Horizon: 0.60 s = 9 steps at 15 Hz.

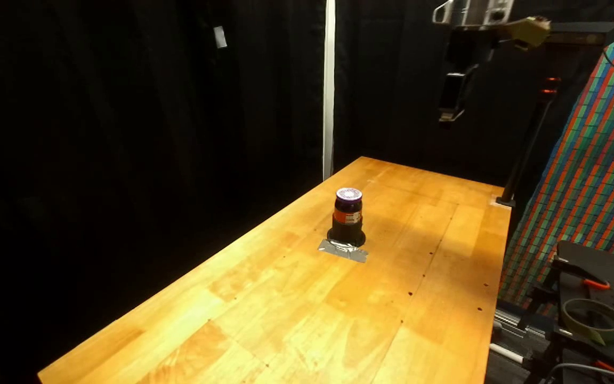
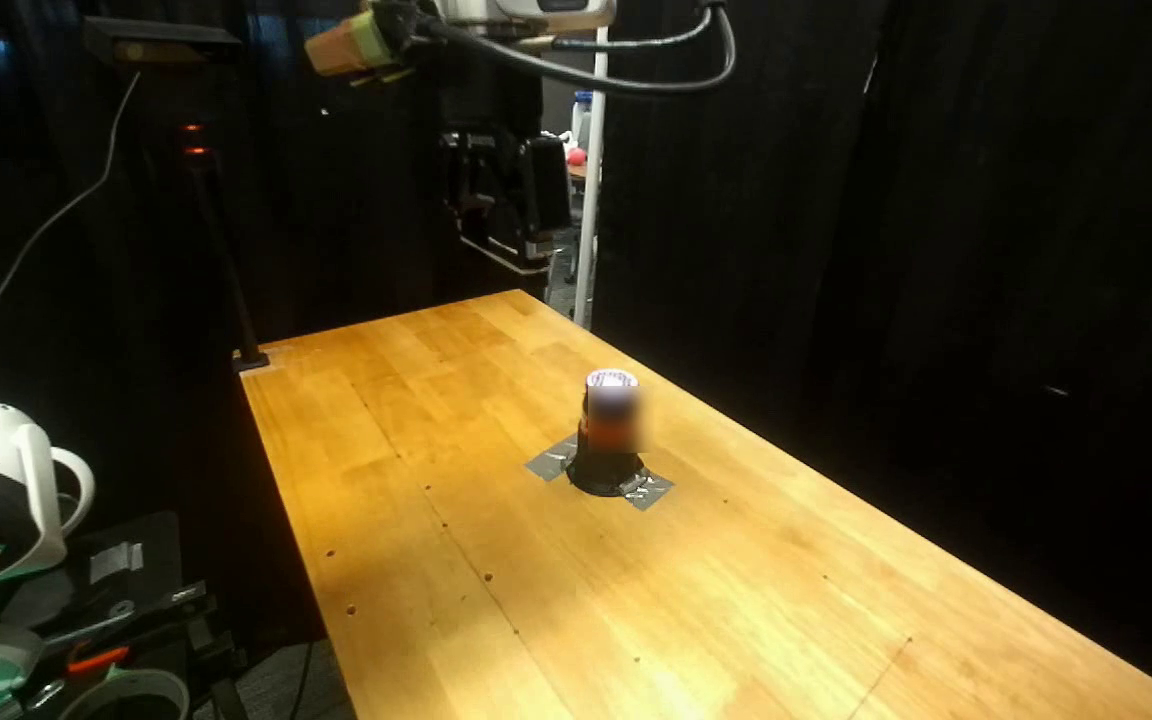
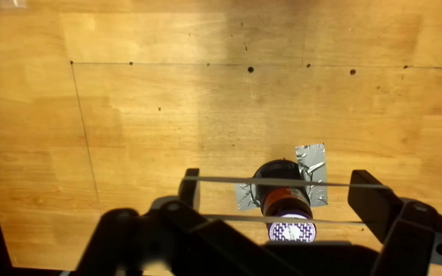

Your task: Put the rubber band around the cup

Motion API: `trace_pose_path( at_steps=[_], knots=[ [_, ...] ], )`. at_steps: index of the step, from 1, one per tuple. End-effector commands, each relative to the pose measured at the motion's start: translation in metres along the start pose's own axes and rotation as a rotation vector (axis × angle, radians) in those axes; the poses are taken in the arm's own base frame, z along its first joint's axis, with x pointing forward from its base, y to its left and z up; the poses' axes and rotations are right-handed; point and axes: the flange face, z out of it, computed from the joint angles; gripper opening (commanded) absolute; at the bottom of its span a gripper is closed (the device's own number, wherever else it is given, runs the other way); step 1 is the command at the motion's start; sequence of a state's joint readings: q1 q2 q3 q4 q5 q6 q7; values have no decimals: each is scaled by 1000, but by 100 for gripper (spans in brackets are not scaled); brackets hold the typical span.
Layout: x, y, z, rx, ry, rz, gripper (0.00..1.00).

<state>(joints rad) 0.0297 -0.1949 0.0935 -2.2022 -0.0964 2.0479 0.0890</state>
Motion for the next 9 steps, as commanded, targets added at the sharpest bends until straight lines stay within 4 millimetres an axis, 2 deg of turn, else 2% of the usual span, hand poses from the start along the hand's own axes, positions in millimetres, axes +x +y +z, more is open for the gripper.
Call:
trace_pose_path(
  at_steps=[1,5,9],
  knots=[
    [61,-31,18,-28,44,6,100],
    [108,-57,49,-19,92,-8,100],
    [144,-68,81,0,157,10,100]
  ],
)
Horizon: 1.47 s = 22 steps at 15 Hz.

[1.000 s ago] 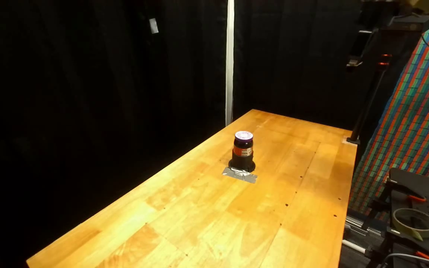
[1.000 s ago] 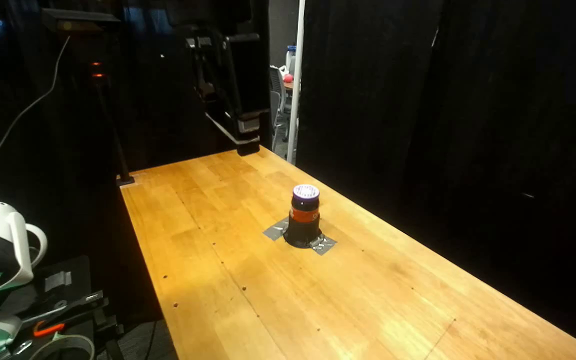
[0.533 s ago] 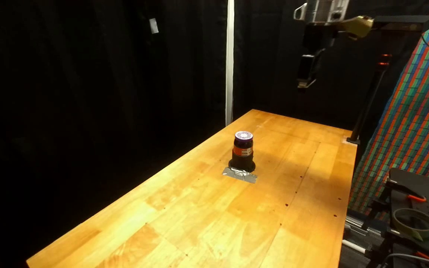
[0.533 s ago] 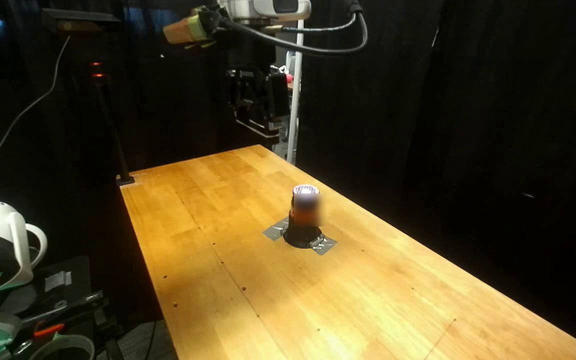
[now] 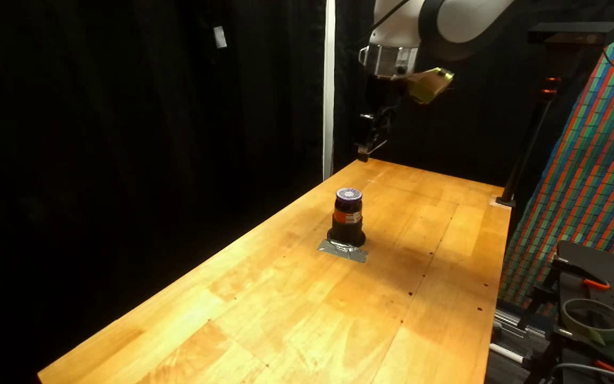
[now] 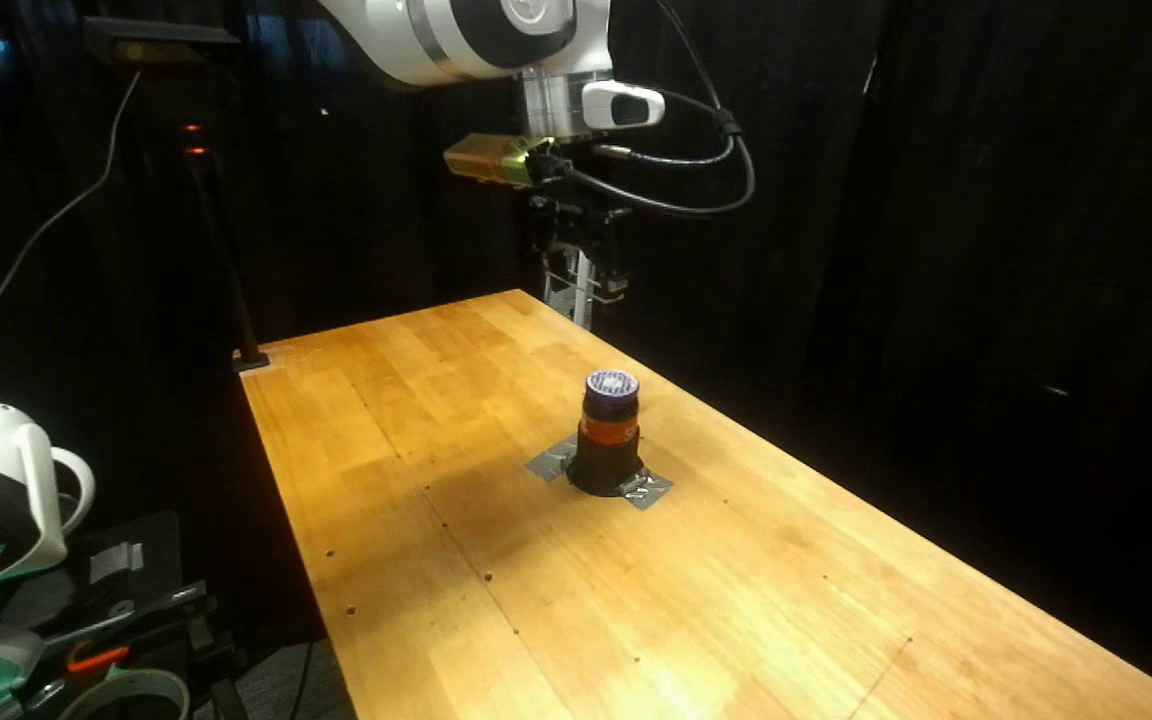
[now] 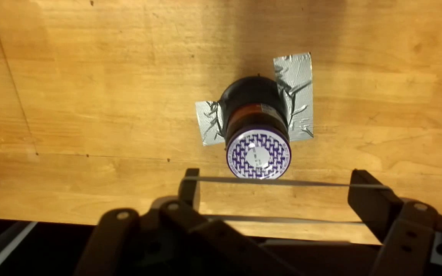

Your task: Put the rubber band around the cup

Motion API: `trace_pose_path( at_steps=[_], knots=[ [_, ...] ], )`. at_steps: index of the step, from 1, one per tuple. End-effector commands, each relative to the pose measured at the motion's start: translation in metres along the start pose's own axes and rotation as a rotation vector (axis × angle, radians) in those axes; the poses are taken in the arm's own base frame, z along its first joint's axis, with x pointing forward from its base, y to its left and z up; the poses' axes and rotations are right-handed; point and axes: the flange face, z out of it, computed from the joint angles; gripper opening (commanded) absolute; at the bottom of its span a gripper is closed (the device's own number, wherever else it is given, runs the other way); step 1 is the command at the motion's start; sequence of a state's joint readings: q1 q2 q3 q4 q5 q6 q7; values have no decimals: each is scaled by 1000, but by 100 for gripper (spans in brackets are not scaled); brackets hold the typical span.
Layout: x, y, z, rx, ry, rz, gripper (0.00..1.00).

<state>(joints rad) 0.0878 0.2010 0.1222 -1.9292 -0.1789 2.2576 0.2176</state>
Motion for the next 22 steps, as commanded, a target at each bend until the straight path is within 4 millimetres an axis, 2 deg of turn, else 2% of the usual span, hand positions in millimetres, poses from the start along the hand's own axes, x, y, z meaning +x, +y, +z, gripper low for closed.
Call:
trace_pose_path(
  at_steps=[1,6,13,18,22],
  knots=[
    [38,-5,24,-8,69,23,100],
    [60,2,72,2,68,32,100],
    [66,4,129,25,21,41,100],
    [61,6,152,40,-13,53,100],
    [51,11,154,46,-56,80,100]
  ],
)
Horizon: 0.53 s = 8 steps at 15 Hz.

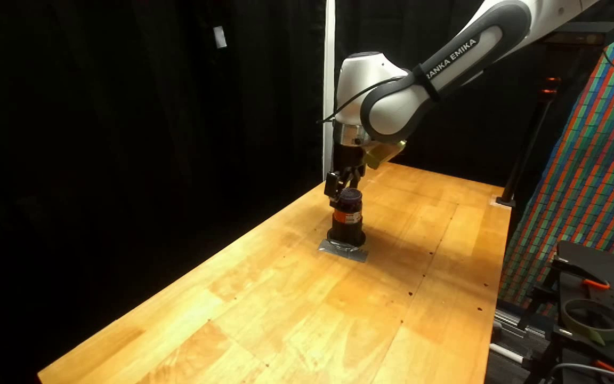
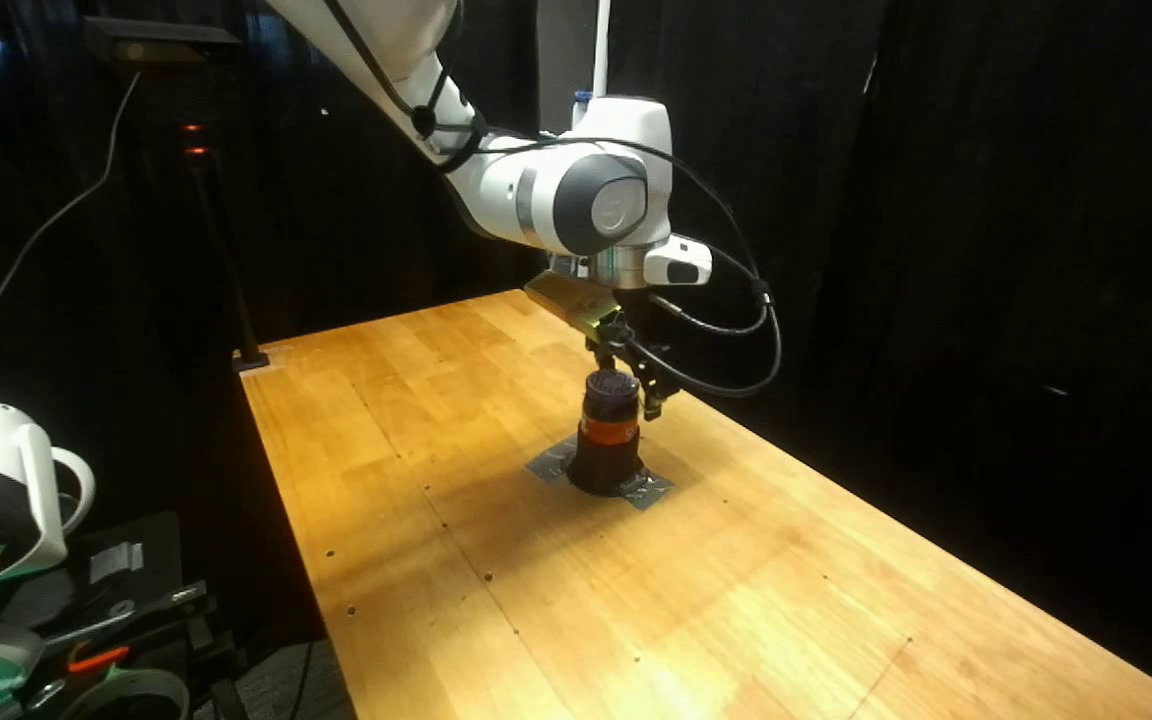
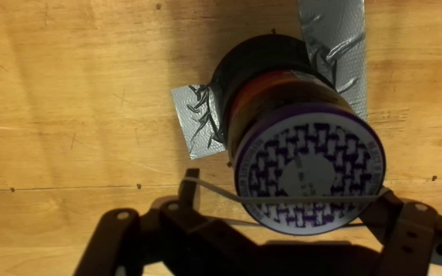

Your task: Put the rubber band around the cup

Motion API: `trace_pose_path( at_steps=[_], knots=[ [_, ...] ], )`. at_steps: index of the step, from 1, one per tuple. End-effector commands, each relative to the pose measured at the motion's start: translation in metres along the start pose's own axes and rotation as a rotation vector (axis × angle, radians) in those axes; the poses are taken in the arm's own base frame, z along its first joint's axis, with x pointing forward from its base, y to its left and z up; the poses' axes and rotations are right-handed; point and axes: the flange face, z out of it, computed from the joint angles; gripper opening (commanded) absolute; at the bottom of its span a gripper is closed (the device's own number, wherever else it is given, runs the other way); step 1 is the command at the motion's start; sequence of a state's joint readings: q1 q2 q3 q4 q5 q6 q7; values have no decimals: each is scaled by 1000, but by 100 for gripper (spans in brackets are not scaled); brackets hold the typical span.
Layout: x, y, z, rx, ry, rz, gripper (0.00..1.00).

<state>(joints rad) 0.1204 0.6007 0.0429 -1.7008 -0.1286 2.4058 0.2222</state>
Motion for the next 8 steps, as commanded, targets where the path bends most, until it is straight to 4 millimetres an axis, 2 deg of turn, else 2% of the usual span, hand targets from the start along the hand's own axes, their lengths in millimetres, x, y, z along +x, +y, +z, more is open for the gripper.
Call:
trace_pose_path(
  at_steps=[1,5,8],
  knots=[
    [-2,8,0,1,-11,3,100],
    [11,14,6,-11,110,22,100],
    [11,17,17,-11,123,22,100]
  ],
)
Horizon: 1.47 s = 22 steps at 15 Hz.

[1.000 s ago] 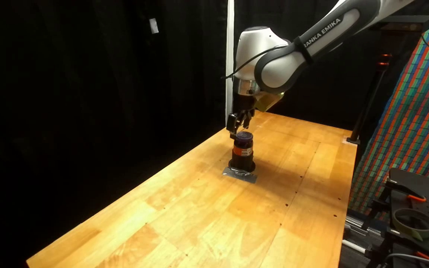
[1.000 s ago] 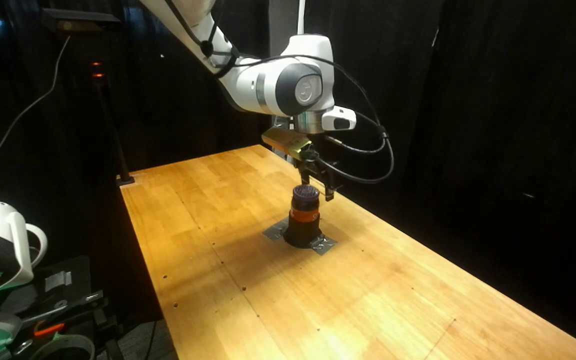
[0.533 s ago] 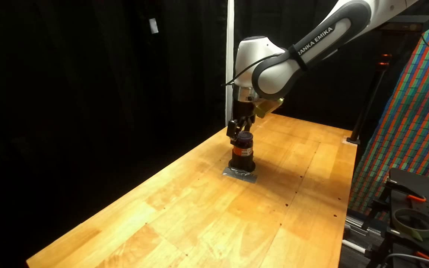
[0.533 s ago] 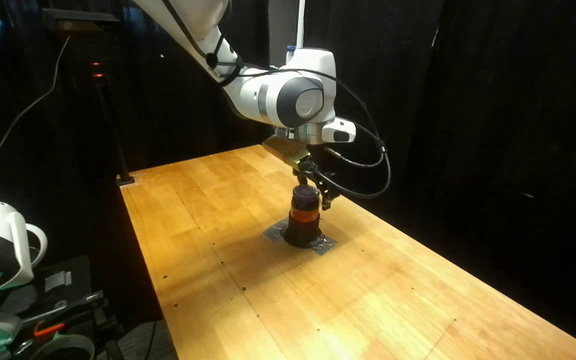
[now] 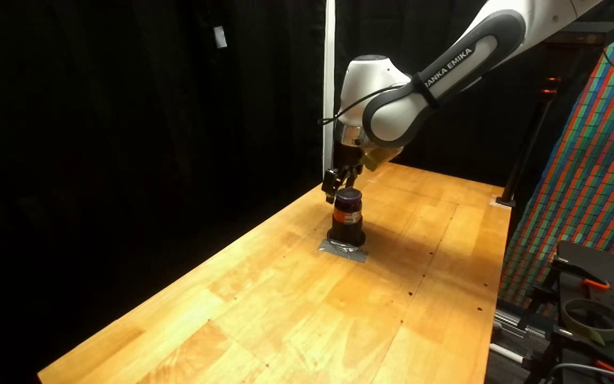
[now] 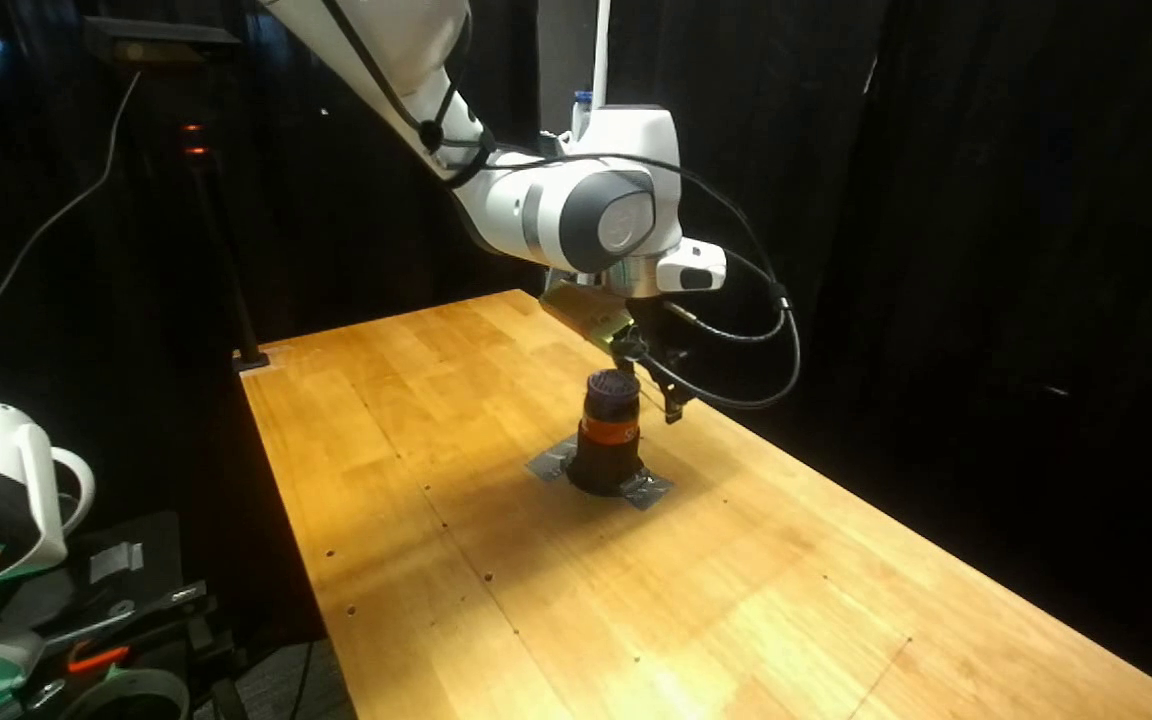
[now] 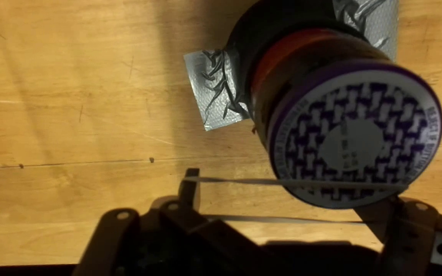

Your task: Put the rubber band around the cup

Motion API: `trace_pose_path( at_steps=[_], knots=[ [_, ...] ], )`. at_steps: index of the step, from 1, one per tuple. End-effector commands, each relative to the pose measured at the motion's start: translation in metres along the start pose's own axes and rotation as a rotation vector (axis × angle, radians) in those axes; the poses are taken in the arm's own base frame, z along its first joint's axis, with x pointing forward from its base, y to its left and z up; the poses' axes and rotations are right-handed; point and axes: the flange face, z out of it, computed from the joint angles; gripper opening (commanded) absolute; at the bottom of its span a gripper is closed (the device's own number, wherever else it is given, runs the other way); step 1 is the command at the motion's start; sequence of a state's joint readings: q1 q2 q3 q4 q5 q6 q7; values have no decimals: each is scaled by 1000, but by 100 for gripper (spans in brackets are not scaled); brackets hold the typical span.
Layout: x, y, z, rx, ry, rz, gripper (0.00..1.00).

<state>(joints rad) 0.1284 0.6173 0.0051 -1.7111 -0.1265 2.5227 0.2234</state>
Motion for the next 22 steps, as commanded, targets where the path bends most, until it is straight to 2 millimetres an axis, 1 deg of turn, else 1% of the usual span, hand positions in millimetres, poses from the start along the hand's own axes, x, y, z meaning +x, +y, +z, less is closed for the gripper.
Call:
trace_pose_path(
  at_steps=[1,3,5,8,10,13,15,18,20,22],
  knots=[
    [0,2,14,-9,20,-1,100],
    [-5,2,15,-4,-16,-8,100],
    [-12,1,8,3,-46,-9,100],
    [-19,4,-8,-5,-33,9,100],
    [-28,5,-16,-8,-37,10,100],
    [-44,3,-20,-7,-77,7,100],
    [-57,-4,-14,26,-142,-14,100],
    [-83,-8,3,44,-268,-38,100],
    [-95,-4,11,42,-312,-44,100],
    [-101,3,11,27,-288,-25,100]
  ],
)
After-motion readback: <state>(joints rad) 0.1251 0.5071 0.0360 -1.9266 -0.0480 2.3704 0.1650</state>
